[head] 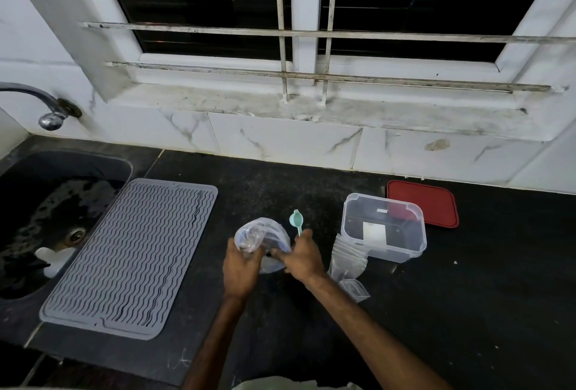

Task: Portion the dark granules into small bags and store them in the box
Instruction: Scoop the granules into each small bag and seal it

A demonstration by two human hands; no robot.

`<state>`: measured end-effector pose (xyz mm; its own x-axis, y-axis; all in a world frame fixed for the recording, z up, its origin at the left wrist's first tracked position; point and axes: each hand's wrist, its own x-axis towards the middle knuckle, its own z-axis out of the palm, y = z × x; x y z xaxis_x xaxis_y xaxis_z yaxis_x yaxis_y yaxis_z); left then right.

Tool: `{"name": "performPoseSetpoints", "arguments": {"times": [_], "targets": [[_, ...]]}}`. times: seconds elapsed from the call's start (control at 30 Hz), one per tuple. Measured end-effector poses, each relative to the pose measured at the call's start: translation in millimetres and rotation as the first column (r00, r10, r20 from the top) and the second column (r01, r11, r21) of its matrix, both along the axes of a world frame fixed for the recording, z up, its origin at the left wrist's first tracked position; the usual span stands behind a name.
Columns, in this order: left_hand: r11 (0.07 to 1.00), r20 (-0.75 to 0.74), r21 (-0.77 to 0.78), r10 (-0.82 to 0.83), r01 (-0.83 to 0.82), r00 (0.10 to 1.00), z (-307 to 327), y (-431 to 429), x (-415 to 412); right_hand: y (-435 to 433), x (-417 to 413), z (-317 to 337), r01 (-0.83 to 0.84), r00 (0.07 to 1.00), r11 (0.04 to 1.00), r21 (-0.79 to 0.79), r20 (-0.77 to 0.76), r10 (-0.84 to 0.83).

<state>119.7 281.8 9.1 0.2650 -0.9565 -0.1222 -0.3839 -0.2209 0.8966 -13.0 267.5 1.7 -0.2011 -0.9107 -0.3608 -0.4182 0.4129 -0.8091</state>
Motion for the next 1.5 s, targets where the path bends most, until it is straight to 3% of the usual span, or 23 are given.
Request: {"name": "performPoseSetpoints", "arguments": {"times": [0.13, 0.3, 0.5, 0.67, 0.8, 0.97, 1.2, 1.4, 1.5], "targets": [[0.997, -0.051, 0.057, -0.044, 0.047, 0.998, -5, -2, 9, -4, -6, 6, -0.001, 0.996, 1.0, 0.002, 0.085, 0.001], [0.984, -0.157, 0.153, -0.068, 0.092, 0.985, 2, -3, 8, 1, -3, 9, -0.04, 0.999, 0.997, -0.065, -0.034, 0.038], [0.97, -0.184, 0.18, -0.131, 0.164, 0.974, 4, -2, 9, 6, 3, 10, 0.073, 0.997, 0.978, -0.195, -0.011, -0.077], [0.994, -0.153, 0.113, 0.024, -0.007, 0.988, 4, -6, 6, 17, 14, 5, 0.18, 0.984, 0.961, -0.209, 0.044, -0.175], [0.986, -0.102, 0.048, 0.166, -0.162, 0.981, 4, -3, -3, 17, 19, 5, 0.055, 0.998, 0.982, -0.181, -0.007, -0.057], [0.97, -0.061, 0.128, 0.216, -0.207, 0.975, 4, -6, 2, 18, 10, 27, -0.077, 0.983, 0.993, -0.084, -0.173, 0.062], [0.964, -0.016, 0.169, 0.212, -0.206, 0.977, -1, -5, 10, 22, 6, 46, -0.412, 0.779, 0.894, -0.175, -0.576, 0.247], [0.975, 0.035, 0.148, 0.163, -0.166, 0.986, 5, -4, 5, 15, 23, 24, -0.481, 0.694, 0.872, -0.096, -0.65, 0.311], [0.981, 0.072, 0.139, 0.126, -0.135, 0.989, 7, -4, 3, 13, 26, 18, -0.464, 0.702, 0.881, -0.09, -0.644, 0.304]]}}
